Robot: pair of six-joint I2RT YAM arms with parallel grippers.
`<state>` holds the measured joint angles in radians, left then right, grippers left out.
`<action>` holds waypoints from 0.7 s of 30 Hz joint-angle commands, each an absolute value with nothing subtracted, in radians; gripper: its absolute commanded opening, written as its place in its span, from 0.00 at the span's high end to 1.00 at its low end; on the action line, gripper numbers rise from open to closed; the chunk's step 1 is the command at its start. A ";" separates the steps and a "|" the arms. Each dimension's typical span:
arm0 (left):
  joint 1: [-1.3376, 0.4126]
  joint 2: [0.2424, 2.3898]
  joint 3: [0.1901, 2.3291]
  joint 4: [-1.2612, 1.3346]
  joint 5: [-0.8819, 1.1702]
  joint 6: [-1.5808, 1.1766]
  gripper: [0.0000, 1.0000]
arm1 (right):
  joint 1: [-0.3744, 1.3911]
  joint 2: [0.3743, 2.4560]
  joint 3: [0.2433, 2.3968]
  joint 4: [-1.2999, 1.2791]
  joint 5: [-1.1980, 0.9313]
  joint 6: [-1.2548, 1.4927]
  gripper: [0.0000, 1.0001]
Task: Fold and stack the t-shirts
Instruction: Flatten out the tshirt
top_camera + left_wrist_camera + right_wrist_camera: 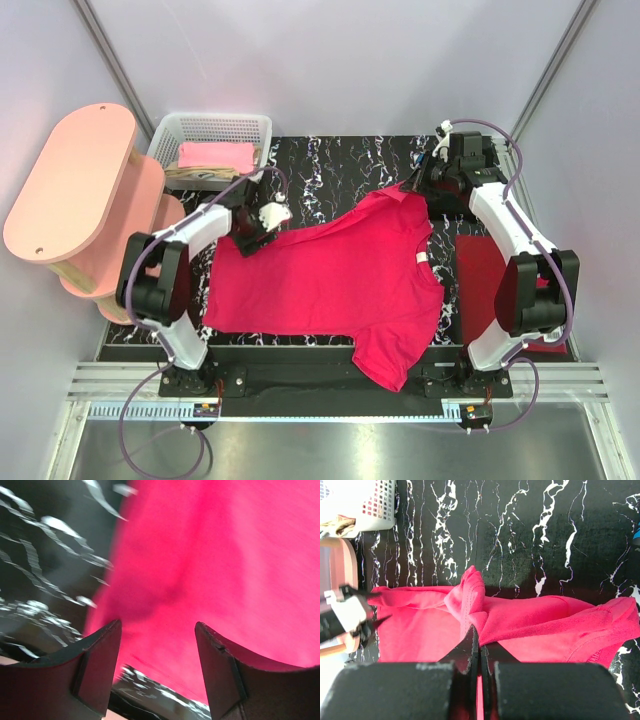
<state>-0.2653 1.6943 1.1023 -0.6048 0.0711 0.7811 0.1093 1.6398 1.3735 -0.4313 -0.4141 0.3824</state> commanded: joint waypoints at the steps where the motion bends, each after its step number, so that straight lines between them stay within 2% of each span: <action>1: -0.235 1.775 1.230 -0.546 0.014 0.776 0.35 | 0.110 1.620 1.391 -0.394 -0.443 0.377 1.00; 12: -0.193 1.890 1.312 -0.522 -0.057 0.807 0.38 | 0.109 1.621 1.402 -0.394 -0.440 0.370 1.00; 16: -0.178 1.893 1.318 -0.492 -0.072 0.825 0.46 | 0.109 1.631 1.413 -0.393 -0.443 0.371 1.00; 20: -0.173 1.894 1.321 -0.425 -0.115 0.841 1.00 | 0.110 1.638 1.416 -0.394 -0.446 0.371 1.00; 21: -0.172 1.891 1.324 -0.419 -0.117 0.842 1.00 | 0.110 1.638 1.414 -0.394 -0.446 0.370 1.00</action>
<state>-0.1844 1.8893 1.2823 -0.5179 -0.0551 0.8116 0.1093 1.6398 1.3743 -0.4309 -0.4156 0.3817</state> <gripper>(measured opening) 0.104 0.012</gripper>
